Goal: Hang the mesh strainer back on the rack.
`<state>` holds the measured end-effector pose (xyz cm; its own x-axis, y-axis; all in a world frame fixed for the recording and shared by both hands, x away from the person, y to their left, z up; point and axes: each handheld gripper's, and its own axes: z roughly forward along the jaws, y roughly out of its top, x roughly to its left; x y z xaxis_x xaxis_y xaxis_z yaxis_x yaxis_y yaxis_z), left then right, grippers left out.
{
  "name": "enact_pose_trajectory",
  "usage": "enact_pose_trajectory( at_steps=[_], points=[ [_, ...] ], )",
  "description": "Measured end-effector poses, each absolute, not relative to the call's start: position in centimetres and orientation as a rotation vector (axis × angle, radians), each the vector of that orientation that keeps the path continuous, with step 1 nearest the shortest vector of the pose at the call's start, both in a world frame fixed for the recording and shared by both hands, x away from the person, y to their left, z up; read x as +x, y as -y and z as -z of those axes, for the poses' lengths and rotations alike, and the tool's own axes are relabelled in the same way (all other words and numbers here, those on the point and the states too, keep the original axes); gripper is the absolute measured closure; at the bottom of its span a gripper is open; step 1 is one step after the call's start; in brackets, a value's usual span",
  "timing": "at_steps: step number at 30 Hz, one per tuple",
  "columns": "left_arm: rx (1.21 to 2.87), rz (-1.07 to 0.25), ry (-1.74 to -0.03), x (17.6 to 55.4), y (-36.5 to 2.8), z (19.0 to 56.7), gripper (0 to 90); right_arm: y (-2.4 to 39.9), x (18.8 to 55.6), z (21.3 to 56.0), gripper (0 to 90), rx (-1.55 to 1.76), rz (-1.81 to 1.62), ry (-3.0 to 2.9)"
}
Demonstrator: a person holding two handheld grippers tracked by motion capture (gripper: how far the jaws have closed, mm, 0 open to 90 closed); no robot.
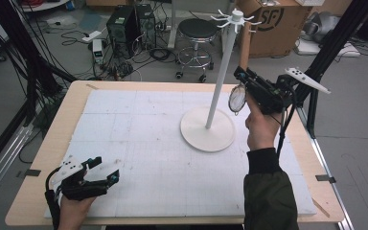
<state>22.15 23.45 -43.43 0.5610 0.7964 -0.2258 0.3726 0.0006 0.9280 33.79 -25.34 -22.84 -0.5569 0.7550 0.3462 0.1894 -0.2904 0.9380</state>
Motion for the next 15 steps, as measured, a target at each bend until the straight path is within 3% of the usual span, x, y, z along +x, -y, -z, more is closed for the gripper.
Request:
enact_pose_trajectory(
  at_steps=[15],
  points=[
    [1.608,-0.448,-1.006,22.13,-23.50,43.39,11.5,25.06,34.61,23.26,68.6,1.202,-1.853,-1.596]
  ],
)
